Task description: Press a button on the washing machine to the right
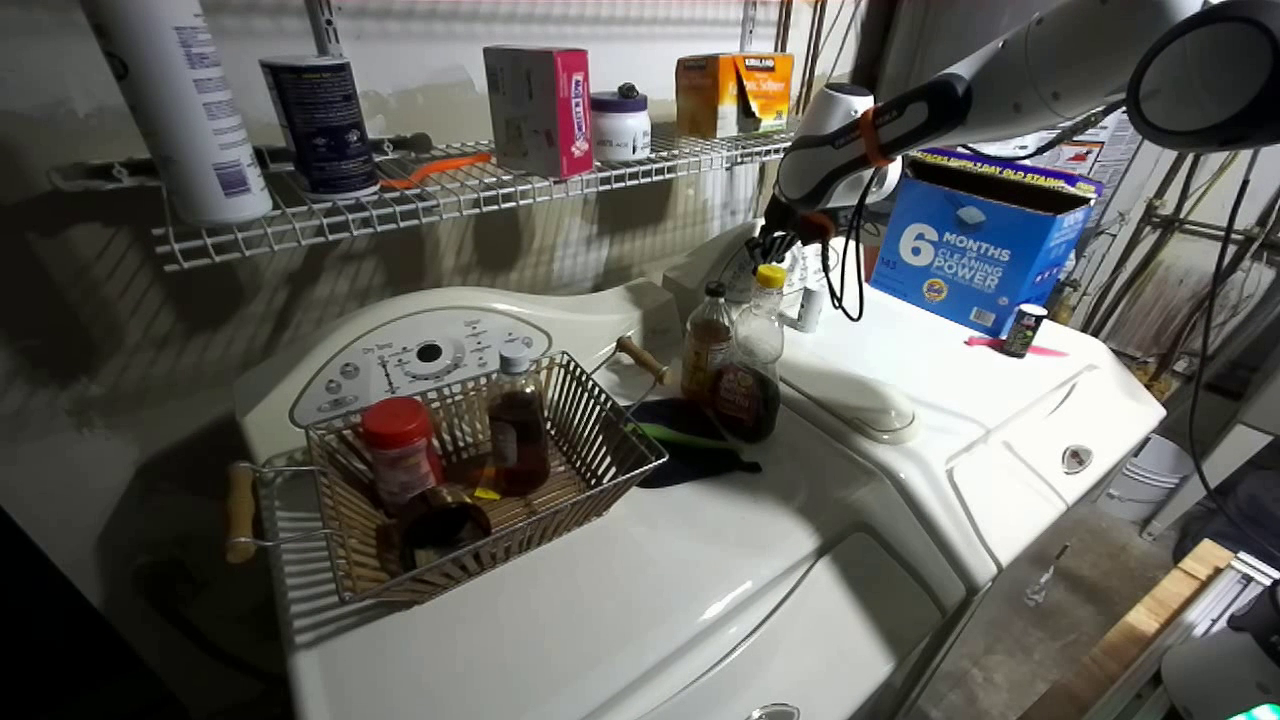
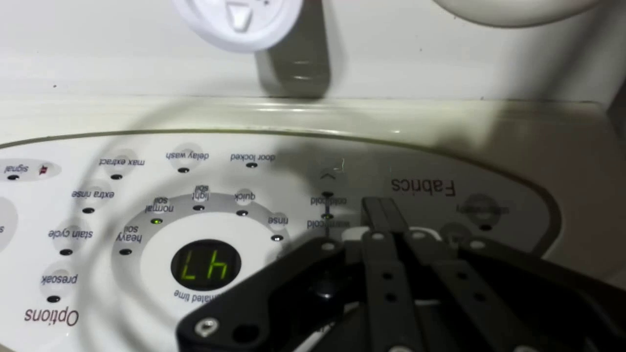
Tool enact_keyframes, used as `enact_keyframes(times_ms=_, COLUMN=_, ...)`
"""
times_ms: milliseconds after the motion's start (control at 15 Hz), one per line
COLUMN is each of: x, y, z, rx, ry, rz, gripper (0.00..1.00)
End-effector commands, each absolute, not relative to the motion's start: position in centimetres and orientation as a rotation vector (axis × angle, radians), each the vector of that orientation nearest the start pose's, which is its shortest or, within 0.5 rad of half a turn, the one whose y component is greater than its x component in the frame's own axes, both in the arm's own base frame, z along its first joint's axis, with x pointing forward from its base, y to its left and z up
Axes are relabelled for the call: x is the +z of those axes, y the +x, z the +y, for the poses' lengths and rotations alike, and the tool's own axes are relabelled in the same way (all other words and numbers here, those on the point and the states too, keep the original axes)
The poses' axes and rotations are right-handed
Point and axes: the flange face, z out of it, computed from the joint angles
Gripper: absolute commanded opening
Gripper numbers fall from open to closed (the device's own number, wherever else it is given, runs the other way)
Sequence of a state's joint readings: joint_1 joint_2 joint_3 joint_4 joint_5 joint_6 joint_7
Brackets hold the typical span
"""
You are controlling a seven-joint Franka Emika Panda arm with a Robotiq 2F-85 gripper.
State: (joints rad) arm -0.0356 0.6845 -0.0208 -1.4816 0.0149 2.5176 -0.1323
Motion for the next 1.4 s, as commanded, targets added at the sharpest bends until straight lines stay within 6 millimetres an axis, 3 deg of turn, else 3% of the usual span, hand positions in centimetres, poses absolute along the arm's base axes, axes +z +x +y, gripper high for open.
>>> enact_keyframes(times_ms=0, x=33.3, y=72.0, z=-6.2, rx=-0.536, ry=-3.121, rz=-0.255, gripper=0.00)
enact_keyframes(times_ms=133, x=35.2, y=70.0, z=-7.5, rx=-0.540, ry=-3.098, rz=-0.305, gripper=0.00)
enact_keyframes(times_ms=200, x=36.1, y=68.7, z=-8.0, rx=-0.533, ry=-3.070, rz=-0.350, gripper=0.26)
enact_keyframes(times_ms=333, x=37.8, y=65.7, z=-8.9, rx=-0.476, ry=-3.030, rz=-0.407, gripper=0.33)
enact_keyframes(times_ms=667, x=42.4, y=57.9, z=-10.3, rx=-0.281, ry=-2.962, rz=-0.579, gripper=0.67)
enact_keyframes(times_ms=933, x=46.5, y=50.8, z=-12.1, rx=-0.087, ry=-3.020, rz=-0.519, gripper=0.95)
enact_keyframes(times_ms=1067, x=48.5, y=47.8, z=-13.3, rx=0.013, ry=-3.034, rz=-0.413, gripper=1.00)
enact_keyframes(times_ms=1333, x=51.7, y=43.4, z=-14.9, rx=0.142, ry=-3.036, rz=-0.233, gripper=1.00)
